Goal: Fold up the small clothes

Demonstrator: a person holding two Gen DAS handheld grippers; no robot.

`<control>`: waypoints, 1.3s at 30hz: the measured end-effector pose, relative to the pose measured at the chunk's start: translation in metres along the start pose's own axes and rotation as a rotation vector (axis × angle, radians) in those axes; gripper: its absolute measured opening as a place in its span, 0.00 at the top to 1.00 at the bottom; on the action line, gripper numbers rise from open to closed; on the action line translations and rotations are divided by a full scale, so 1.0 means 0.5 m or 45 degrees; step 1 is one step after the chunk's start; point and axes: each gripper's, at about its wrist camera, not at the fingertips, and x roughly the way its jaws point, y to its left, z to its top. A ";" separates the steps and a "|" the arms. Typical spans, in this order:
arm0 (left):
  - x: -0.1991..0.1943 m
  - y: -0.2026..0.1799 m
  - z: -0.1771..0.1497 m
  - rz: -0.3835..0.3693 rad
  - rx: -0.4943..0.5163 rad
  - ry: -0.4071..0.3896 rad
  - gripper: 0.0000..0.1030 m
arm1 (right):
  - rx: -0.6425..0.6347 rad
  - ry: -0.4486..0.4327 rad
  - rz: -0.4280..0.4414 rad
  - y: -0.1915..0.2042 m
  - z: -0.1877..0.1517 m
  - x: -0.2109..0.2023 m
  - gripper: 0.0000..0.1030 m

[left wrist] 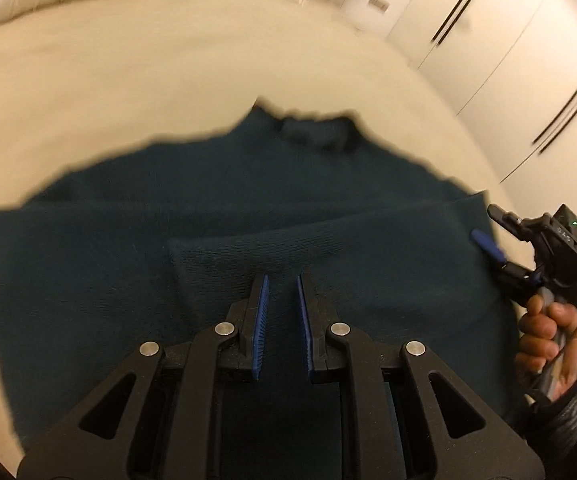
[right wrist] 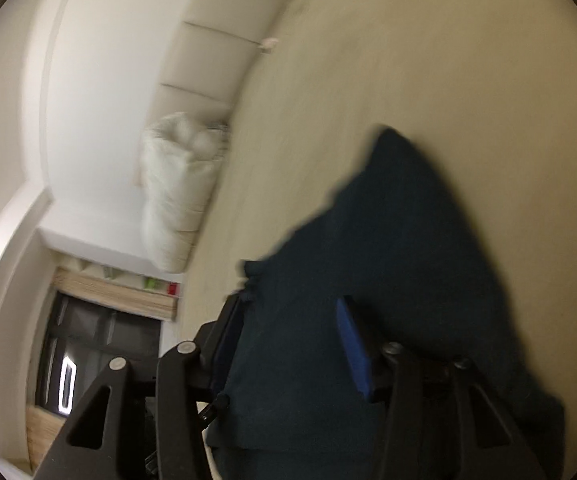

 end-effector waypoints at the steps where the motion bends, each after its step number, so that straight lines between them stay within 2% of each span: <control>1: 0.001 0.016 0.002 -0.045 -0.022 -0.029 0.87 | 0.036 -0.004 0.004 -0.024 0.007 -0.005 1.00; 3: 0.001 0.031 0.008 -0.094 -0.064 -0.024 0.87 | 0.100 -0.046 0.066 -0.049 0.017 -0.030 1.00; 5: -0.002 0.040 0.015 -0.116 -0.080 -0.029 0.87 | 0.051 -0.126 -0.003 -0.042 0.030 -0.064 0.98; 6: -0.007 0.043 0.013 -0.119 -0.079 -0.038 0.87 | 0.032 -0.151 -0.051 -0.034 0.034 -0.078 0.92; 7: -0.011 0.043 0.009 -0.119 -0.081 -0.045 0.87 | 0.029 -0.167 -0.057 -0.028 0.034 -0.091 0.74; 8: -0.010 0.042 0.003 -0.111 -0.080 -0.051 0.87 | 0.026 -0.172 -0.020 -0.017 0.031 -0.100 0.62; 13: -0.039 0.004 -0.038 0.025 0.038 -0.109 0.87 | -0.162 -0.080 0.063 0.050 -0.019 -0.088 0.41; 15: -0.039 -0.012 -0.059 0.087 0.124 -0.119 0.87 | -0.207 -0.058 0.022 0.039 -0.029 -0.078 0.41; 16: -0.039 -0.013 -0.063 0.101 0.145 -0.121 0.87 | -0.201 -0.051 -0.001 0.023 -0.026 -0.073 0.53; 17: -0.041 -0.008 -0.064 0.096 0.144 -0.117 0.87 | -0.181 -0.047 -0.023 0.006 -0.021 -0.077 0.77; 18: -0.044 0.003 -0.061 0.070 0.110 -0.101 0.87 | -0.137 -0.040 -0.056 -0.008 -0.014 -0.081 0.87; 19: -0.054 0.012 -0.060 0.064 0.078 -0.092 0.87 | -0.058 -0.048 -0.083 -0.025 -0.008 -0.105 0.90; 21: -0.090 0.024 -0.067 0.083 0.050 -0.110 0.87 | -0.063 -0.112 -0.116 -0.029 -0.015 -0.173 0.62; 22: -0.106 0.026 -0.072 0.083 0.048 -0.125 0.87 | -0.116 -0.158 -0.157 -0.012 -0.025 -0.211 0.41; 23: -0.128 0.029 -0.080 0.080 0.042 -0.138 0.87 | -0.189 -0.195 -0.199 0.008 -0.043 -0.252 0.31; 26: -0.223 0.041 -0.134 0.012 0.032 -0.191 0.86 | -0.410 -0.193 -0.208 0.057 -0.111 -0.348 0.24; 27: -0.248 0.044 -0.152 0.005 0.030 -0.200 0.78 | -0.464 -0.180 -0.216 0.066 -0.135 -0.369 0.22; 29: -0.302 0.053 -0.201 -0.033 0.009 -0.214 0.43 | -0.580 -0.149 -0.220 0.076 -0.197 -0.417 0.13; 30: -0.332 0.057 -0.231 -0.060 -0.001 -0.226 0.20 | -0.617 -0.128 -0.208 0.076 -0.224 -0.436 0.11; 32: -0.378 0.065 -0.292 -0.103 -0.021 -0.254 0.18 | -0.645 -0.090 -0.198 0.060 -0.274 -0.474 0.06; 36: -0.429 0.103 -0.413 -0.265 -0.151 -0.099 0.18 | -0.557 -0.008 -0.194 -0.006 -0.330 -0.527 0.06; 39: -0.445 0.108 -0.494 -0.296 -0.182 -0.026 0.18 | -0.442 0.039 -0.173 -0.053 -0.345 -0.551 0.14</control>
